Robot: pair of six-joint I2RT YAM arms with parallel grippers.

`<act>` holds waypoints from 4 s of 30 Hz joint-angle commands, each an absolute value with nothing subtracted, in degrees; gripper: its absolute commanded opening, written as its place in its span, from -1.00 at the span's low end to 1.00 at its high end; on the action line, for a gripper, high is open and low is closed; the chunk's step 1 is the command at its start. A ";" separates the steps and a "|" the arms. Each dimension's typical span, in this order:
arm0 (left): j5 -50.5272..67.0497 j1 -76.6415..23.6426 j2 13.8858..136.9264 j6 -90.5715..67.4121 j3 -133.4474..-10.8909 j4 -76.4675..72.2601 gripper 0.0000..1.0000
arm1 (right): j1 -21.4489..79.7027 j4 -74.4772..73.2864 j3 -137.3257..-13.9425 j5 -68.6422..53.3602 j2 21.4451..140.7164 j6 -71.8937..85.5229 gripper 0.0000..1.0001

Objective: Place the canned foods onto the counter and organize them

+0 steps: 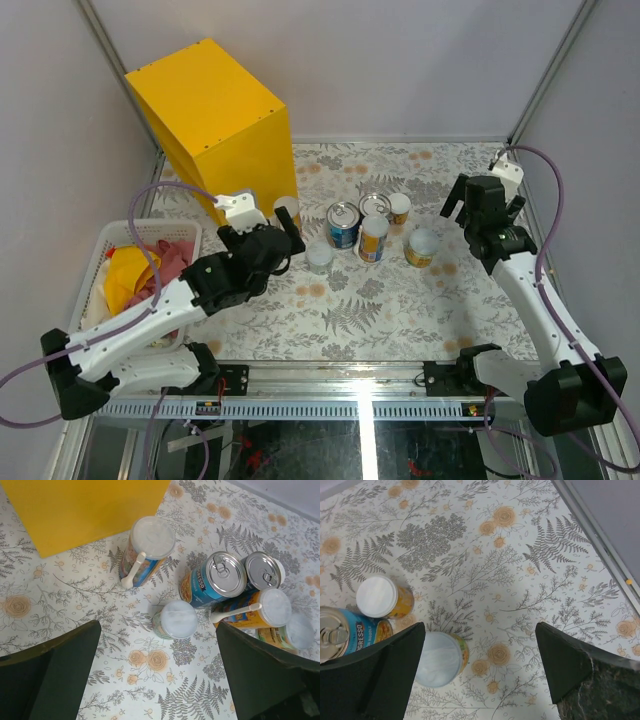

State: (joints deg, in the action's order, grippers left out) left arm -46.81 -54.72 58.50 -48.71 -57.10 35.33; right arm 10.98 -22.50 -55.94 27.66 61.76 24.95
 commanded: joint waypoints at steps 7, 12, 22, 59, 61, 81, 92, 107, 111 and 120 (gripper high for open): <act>-43.71 -47.57 66.93 -46.39 -65.06 34.92 0.99 | 11.45 -13.22 -63.46 28.14 69.21 21.95 0.99; -38.75 -43.26 69.03 -42.24 -63.53 30.60 0.99 | 11.48 -10.22 -63.25 24.83 69.82 21.65 0.96; -38.97 -41.92 73.56 -36.54 -59.56 20.99 0.99 | 11.48 -5.29 -60.58 20.48 68.15 22.78 0.94; -57.18 -41.57 96.52 -19.06 -50.46 -25.80 0.82 | 11.77 0.73 -53.34 11.87 66.74 25.33 0.88; -56.86 -41.53 96.69 -17.32 -49.99 -28.14 0.54 | 12.11 1.13 -52.83 11.93 66.55 25.15 0.87; -53.56 -44.10 85.95 -6.92 -50.36 -30.31 -1.00 | 13.23 2.40 -50.46 13.29 63.42 23.48 0.83; -50.86 -46.07 76.01 -5.81 -63.60 -11.65 -1.00 | 13.24 0.87 -52.65 14.86 62.87 22.16 0.82; -53.77 -48.04 82.48 5.04 -103.83 12.16 -1.00 | 13.23 -4.89 -64.23 14.16 66.09 20.87 0.79; -57.12 -48.05 86.19 10.96 -112.37 11.69 -1.00 | 13.19 -4.84 -66.33 12.23 67.14 21.53 0.79; -61.77 -43.47 92.35 17.27 -122.23 8.03 -1.00 | 13.36 -6.15 -72.24 9.23 71.55 20.92 0.79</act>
